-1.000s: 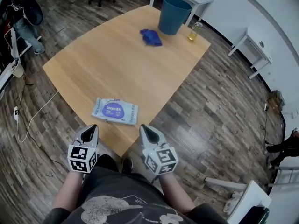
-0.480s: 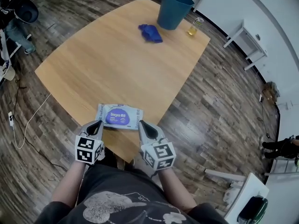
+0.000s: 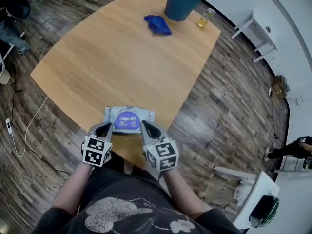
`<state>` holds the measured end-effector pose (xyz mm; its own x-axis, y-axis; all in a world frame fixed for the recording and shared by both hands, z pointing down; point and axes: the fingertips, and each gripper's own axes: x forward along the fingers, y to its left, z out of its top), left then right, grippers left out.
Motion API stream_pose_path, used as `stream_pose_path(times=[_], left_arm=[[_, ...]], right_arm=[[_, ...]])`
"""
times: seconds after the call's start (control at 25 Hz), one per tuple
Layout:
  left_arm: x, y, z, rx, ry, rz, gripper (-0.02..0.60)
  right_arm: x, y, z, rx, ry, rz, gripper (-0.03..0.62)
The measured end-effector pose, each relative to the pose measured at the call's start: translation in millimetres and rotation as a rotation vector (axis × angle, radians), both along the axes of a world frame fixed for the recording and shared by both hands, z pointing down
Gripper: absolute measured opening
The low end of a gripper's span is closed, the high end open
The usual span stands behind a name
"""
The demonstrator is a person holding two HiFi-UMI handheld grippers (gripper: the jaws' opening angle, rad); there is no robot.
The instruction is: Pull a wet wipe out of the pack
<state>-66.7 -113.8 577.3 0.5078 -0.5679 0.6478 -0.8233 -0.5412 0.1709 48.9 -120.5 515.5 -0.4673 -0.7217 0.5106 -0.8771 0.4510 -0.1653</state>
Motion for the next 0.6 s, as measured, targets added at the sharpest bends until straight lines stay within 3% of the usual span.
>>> stream_pose_path(times=[0.28, 0.6], left_arm=[[1, 0, 7, 0.001, -0.076, 0.112, 0.018], [9, 1, 6, 0.007, -0.045, 0.203, 0.018]], right_arm=[[-2, -1, 6, -0.029, 0.02, 0.044, -0.009], [-2, -2, 14, -0.04, 0.049, 0.109, -0.009]])
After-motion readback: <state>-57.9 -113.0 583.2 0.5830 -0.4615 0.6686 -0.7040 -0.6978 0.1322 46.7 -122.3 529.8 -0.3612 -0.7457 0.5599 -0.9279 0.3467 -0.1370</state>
